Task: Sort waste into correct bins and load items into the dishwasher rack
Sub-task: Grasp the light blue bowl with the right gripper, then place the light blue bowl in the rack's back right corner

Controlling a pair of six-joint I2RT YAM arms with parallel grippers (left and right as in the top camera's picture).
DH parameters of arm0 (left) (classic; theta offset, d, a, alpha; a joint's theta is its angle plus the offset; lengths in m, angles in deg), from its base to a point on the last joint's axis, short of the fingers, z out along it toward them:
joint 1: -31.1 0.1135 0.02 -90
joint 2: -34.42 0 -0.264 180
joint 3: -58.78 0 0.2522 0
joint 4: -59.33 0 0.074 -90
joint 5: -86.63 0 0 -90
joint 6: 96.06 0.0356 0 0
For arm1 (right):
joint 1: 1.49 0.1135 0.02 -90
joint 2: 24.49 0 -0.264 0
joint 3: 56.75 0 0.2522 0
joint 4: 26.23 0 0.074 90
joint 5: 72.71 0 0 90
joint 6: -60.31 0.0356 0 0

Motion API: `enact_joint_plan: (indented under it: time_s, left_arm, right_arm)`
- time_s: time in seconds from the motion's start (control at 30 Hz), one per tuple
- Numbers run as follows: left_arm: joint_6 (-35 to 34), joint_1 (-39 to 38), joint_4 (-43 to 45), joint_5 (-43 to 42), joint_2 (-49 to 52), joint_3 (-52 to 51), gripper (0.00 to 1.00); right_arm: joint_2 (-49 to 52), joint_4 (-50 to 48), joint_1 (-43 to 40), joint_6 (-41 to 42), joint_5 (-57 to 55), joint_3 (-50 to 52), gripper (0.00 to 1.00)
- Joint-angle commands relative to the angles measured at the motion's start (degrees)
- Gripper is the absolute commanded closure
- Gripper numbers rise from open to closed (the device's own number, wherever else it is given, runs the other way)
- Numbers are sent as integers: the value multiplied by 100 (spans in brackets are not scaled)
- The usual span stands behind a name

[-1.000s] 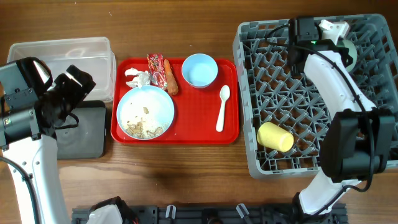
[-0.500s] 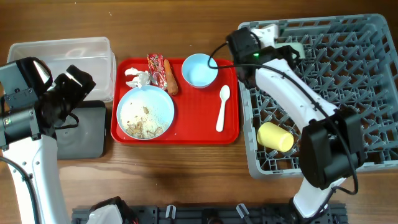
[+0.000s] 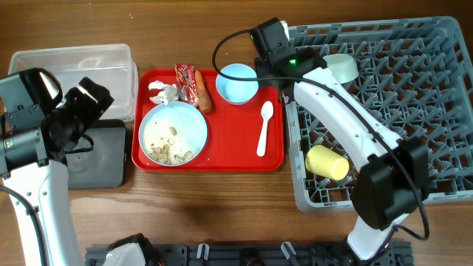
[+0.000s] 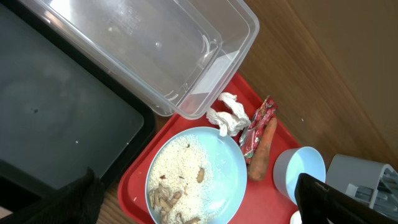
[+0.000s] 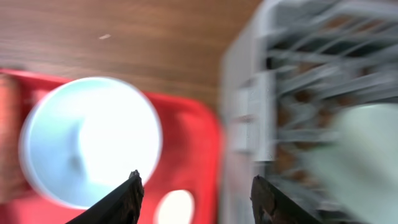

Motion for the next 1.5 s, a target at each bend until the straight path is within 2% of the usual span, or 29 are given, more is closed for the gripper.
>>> enact_joint_plan:
  time_s: [0.0, 0.17, 0.23, 0.33, 0.43, 0.6, 0.73, 0.77, 0.9, 1.0, 1.07, 1.27, 1.47]
  left_arm:
    - [-11, 22, 11, 96, -22, 44, 0]
    - [-11, 22, 11, 96, -22, 44, 0]
    - [-11, 22, 11, 96, -22, 44, 0]
    - [-11, 22, 11, 96, -22, 44, 0]
    - [-11, 22, 11, 96, -22, 44, 0]
    - [-11, 22, 11, 96, -22, 44, 0]
    - [-11, 22, 11, 96, -22, 44, 0]
    - [-11, 22, 11, 96, -22, 44, 0]
    - [-11, 22, 11, 96, -22, 44, 0]
    - [-11, 22, 11, 96, -22, 44, 0]
    - [-11, 22, 11, 96, -22, 44, 0]
    - [-11, 22, 11, 96, -22, 44, 0]
    - [-11, 22, 11, 96, -22, 44, 0]
  right_arm:
    - [629, -107, -7, 1054, 1528, -85, 44]
    - [1272, -129, -7, 1921, 1965, -85, 50]
    - [1379, -138, -7, 2063, 2037, -85, 59]
    - [1340, -129, -24, 2061, 2031, -111, 83]
    - [1113, -90, -76, 2063, 1991, -114, 96]
    - [317, 238, -197, 2035, 1027, -114, 96]
    - [-723, 428, -466, 1449, -245, -114, 96]
    - [-1158, 520, -638, 1209, -1117, -114, 96]
    - [-1729, 664, -1108, 835, -3491, -114, 96]
    - [-1814, 664, -1661, 367, -4623, -114, 96]
    - [-1768, 667, -2153, 48, -4789, -83, 96]
    - [-1322, 721, -3377, -37, -4787, 96, 96]
    - [-693, 852, -3906, -46, -4784, 140, 96]
